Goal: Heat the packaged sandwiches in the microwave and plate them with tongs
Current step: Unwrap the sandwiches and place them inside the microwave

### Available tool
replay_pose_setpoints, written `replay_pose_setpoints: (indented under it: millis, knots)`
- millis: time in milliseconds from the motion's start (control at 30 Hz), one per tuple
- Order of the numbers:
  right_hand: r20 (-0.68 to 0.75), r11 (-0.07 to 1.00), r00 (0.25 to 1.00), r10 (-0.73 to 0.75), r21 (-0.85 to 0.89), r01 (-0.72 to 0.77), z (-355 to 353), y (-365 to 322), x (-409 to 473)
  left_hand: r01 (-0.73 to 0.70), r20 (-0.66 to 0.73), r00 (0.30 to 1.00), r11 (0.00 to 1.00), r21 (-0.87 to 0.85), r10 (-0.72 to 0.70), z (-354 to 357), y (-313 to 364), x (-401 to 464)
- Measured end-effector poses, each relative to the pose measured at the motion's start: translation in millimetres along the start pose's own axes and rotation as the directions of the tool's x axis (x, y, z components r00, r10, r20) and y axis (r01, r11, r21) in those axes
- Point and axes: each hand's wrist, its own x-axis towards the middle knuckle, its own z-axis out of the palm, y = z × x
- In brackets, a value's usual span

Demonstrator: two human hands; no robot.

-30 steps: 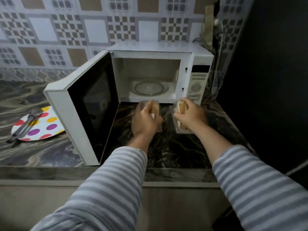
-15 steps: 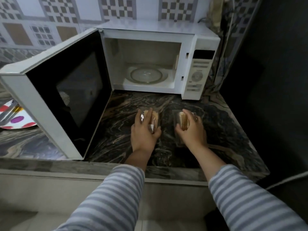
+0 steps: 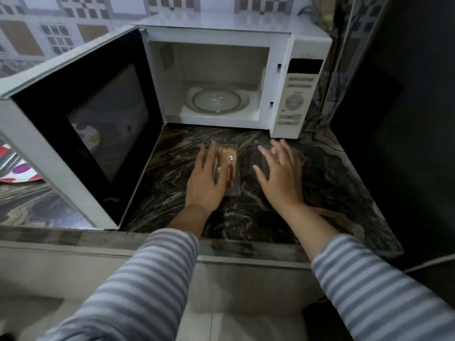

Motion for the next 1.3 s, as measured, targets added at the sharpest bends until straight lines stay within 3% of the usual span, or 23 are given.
replay_pose_setpoints:
  millis: [100,267,600,1300]
  knots:
    - [-0.015,0.961,0.981,-0.193,0.2,0.192,6,-25,-20,-0.092,0.05,0.994,0.996,-0.016,0.092,-23,-22,-8]
    - [0.076,0.889,0.953,-0.293,0.388,0.242,26,-42,-45,-0.126,0.239,0.964,0.991,0.043,0.113,-43,-42,-27]
    - [0.02,0.911,0.947,-0.32,0.281,0.302,34,-46,-46,-0.156,0.36,0.933,0.919,0.363,0.016,-33,-52,-21]
    - [-0.015,0.912,0.939,-0.344,0.232,0.338,37,-48,-50,-0.159,0.441,0.895,0.88,0.448,-0.063,-30,-46,-20]
